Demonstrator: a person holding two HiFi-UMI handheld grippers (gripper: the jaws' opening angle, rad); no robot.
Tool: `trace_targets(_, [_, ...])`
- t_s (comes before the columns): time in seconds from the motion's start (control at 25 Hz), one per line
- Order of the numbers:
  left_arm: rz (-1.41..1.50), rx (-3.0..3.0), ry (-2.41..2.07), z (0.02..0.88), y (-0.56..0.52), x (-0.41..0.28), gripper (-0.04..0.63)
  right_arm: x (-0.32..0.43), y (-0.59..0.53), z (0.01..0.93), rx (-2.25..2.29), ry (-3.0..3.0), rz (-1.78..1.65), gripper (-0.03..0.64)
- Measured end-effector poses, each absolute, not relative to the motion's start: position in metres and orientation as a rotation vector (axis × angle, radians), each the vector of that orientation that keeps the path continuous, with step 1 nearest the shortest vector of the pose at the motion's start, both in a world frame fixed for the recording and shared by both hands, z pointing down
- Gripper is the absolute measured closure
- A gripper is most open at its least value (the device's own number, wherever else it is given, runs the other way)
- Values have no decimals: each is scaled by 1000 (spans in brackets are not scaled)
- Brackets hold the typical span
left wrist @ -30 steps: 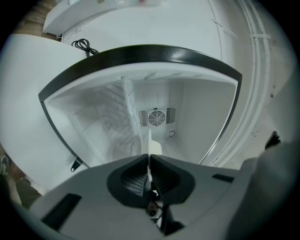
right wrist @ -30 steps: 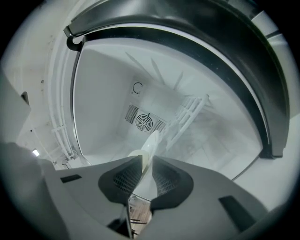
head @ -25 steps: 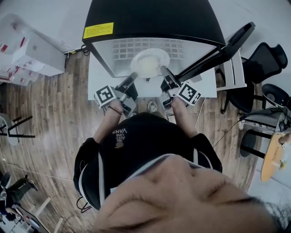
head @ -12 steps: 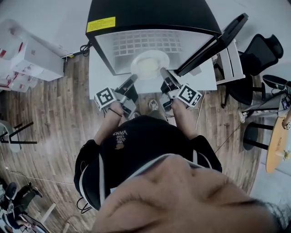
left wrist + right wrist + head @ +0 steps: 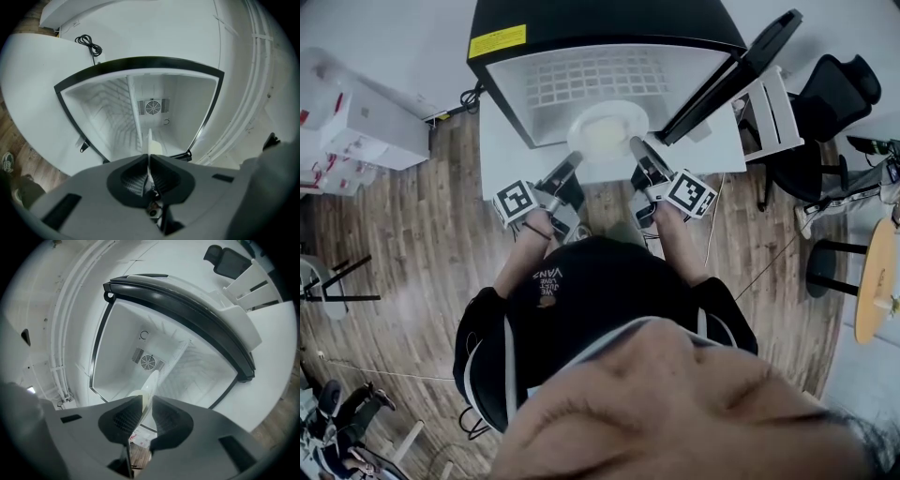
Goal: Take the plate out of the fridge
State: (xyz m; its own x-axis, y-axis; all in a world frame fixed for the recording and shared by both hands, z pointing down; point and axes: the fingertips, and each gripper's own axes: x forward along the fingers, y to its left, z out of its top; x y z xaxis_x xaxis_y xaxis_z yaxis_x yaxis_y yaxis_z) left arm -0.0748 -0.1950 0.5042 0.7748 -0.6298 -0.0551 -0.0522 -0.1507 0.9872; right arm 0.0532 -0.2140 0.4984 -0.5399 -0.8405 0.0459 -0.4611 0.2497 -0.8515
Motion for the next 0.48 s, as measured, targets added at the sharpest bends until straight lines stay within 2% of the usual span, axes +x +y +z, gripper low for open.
trace_targets(0.48, [-588,1644,-602,503,-175,-64,565,65,-201,499,-1148,2144,-1261,545])
